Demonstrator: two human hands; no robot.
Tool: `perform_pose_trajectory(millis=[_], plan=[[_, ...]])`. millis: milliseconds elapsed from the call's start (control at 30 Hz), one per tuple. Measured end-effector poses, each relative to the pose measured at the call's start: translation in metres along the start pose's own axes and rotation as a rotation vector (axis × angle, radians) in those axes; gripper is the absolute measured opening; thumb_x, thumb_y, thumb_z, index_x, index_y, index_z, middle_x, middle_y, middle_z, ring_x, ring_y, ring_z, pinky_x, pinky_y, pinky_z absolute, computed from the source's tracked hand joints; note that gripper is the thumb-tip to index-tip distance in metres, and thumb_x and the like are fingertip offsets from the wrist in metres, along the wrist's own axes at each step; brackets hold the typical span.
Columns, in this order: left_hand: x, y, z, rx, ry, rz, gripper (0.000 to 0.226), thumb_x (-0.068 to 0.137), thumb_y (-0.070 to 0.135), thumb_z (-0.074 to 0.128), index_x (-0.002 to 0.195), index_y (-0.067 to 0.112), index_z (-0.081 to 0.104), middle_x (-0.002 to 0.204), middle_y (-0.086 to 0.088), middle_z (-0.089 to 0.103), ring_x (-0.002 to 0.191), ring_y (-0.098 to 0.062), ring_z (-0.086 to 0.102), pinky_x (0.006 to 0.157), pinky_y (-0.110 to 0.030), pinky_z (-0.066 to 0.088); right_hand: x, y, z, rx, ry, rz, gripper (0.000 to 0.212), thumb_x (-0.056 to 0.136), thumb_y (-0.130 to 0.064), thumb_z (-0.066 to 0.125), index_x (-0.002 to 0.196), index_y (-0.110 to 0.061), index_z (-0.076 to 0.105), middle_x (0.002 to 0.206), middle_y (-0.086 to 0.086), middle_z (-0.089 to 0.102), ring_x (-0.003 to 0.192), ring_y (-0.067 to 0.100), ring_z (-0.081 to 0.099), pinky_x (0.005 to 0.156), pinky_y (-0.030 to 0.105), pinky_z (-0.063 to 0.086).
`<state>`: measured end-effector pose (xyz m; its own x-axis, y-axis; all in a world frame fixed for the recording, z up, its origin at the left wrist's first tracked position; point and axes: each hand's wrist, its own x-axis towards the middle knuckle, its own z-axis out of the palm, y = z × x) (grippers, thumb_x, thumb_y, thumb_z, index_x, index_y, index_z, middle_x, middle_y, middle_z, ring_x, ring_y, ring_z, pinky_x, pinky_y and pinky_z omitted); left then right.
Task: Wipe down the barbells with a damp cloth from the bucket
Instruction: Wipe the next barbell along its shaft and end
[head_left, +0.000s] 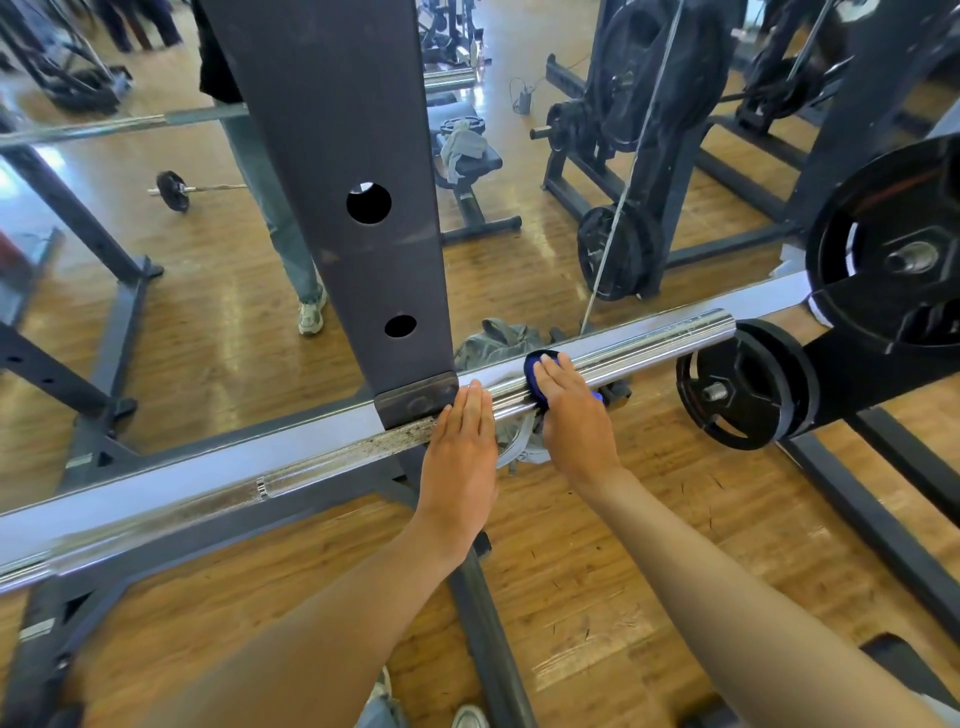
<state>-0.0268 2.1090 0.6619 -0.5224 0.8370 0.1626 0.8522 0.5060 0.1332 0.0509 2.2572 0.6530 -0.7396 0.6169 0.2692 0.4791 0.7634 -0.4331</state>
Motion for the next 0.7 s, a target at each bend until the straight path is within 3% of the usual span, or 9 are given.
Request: perform_pose_trajectory(millis=[133,267,367,467,567,700], plan=[[-0.001,0.000,0.001,-0.022,0.015,0.001,0.086,0.101,0.009,0.057,0.161,0.004,-0.005,0.170,-0.014,-0.003,0.158,-0.027,-0.001,0.127,-0.036,0.003,0.008,0.006,-0.021,0.085,0.031,-0.052,0.054,0.091,0.008,0.061,0.142,-0.011,0.058,0.150,0.006,0.052,0.136,0.022,0.052,0.111,0.037,0.046],[-0.001,-0.001,0.005,-0.027,0.029,0.009,0.086,0.100,0.007,0.057,0.161,0.004,-0.003,0.170,-0.015,-0.002,0.158,-0.027,0.000,0.128,-0.037,0.004,0.014,0.003,-0.023,0.121,0.077,-0.090,0.049,0.090,0.002,0.069,0.136,-0.011,0.063,0.145,0.004,0.057,0.131,0.019,0.056,0.109,0.024,0.039],[-0.001,-0.001,0.004,-0.052,0.053,0.008,0.086,0.098,0.006,0.058,0.162,0.004,0.000,0.171,-0.014,0.001,0.158,-0.027,0.003,0.126,-0.036,0.003,0.011,0.006,-0.010,0.024,-0.043,-0.242,0.047,0.085,-0.003,0.076,0.131,-0.009,0.065,0.139,0.007,0.062,0.126,0.024,0.059,0.108,0.037,0.048],[-0.001,-0.003,0.004,-0.058,0.053,0.033,0.084,0.099,0.006,0.057,0.162,0.004,0.002,0.170,-0.015,0.002,0.158,-0.026,0.003,0.124,-0.034,0.000,0.012,0.010,-0.004,0.015,-0.029,-0.341,0.032,0.087,-0.012,0.068,0.119,-0.008,0.063,0.127,0.008,0.060,0.117,0.026,0.055,0.098,0.048,0.050],[-0.001,-0.005,0.006,-0.062,0.078,0.035,0.083,0.097,0.007,0.059,0.162,0.003,0.008,0.170,-0.015,0.008,0.158,-0.026,0.008,0.123,-0.035,0.002,0.018,0.012,0.003,-0.102,-0.012,-0.414,0.036,0.095,-0.036,0.057,0.118,-0.009,0.057,0.140,0.011,0.053,0.137,0.030,0.044,0.114,0.049,0.037],[-0.001,-0.004,0.010,-0.037,0.081,0.014,0.087,0.090,0.007,0.071,0.161,0.004,0.020,0.168,-0.015,0.020,0.156,-0.027,0.019,0.122,-0.037,0.011,0.021,0.021,0.015,-0.075,-0.054,-0.426,0.047,0.104,-0.043,0.051,0.136,-0.009,0.053,0.151,0.010,0.047,0.148,0.028,0.034,0.122,0.047,0.028]])
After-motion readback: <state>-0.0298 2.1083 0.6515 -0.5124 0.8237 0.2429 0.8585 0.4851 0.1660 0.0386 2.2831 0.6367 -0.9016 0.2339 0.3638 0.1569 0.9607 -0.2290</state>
